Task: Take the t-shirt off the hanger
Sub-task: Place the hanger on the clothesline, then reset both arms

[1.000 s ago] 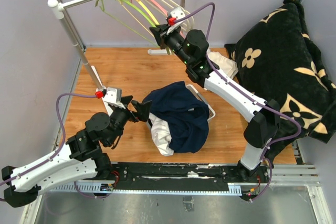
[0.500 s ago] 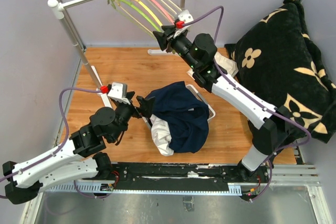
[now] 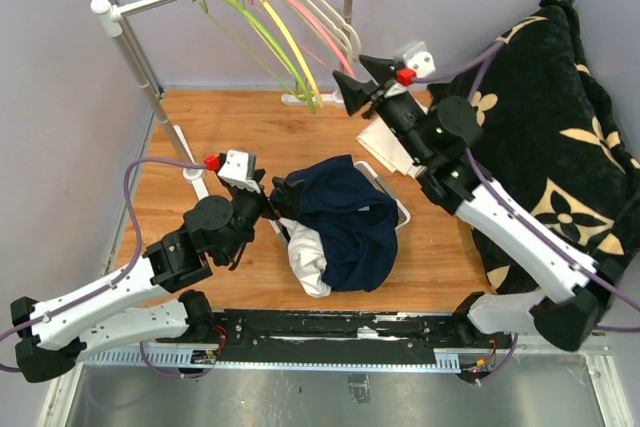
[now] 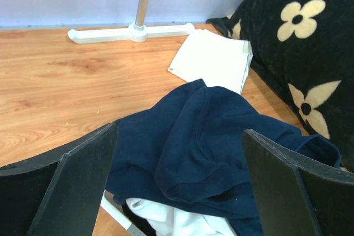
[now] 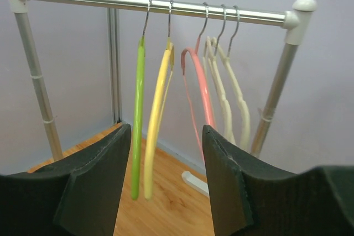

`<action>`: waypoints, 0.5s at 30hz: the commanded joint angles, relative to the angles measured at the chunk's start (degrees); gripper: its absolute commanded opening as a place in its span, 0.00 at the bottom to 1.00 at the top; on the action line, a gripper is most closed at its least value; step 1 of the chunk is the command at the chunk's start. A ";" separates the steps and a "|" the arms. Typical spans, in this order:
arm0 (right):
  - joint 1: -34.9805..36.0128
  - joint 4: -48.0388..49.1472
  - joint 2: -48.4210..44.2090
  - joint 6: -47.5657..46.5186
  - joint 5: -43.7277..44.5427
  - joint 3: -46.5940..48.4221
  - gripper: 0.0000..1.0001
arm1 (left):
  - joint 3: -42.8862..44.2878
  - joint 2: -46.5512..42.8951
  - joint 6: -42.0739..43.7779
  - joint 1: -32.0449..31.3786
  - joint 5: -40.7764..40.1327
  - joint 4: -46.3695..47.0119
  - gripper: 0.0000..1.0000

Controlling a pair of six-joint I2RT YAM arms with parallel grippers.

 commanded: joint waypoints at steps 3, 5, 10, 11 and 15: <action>-0.58 -3.67 -15.37 -3.16 7.11 -10.10 0.57 | 1.24 1.64 1.41 0.22 1.18 5.74 1.00; -0.58 -5.86 -20.50 -2.92 9.23 -13.84 0.58 | 1.13 2.11 1.53 0.25 1.63 6.80 1.00; -0.59 -14.38 -32.80 -1.55 14.38 -22.30 0.60 | 0.71 2.75 1.87 0.26 2.33 8.94 1.00; -0.58 -16.28 -35.40 -1.05 15.43 -24.13 0.61 | 0.62 2.83 1.93 0.28 2.23 9.10 0.99; -0.60 -22.11 -45.17 2.64 18.11 -30.52 0.61 | -1.05 2.69 2.27 0.24 1.69 11.80 1.00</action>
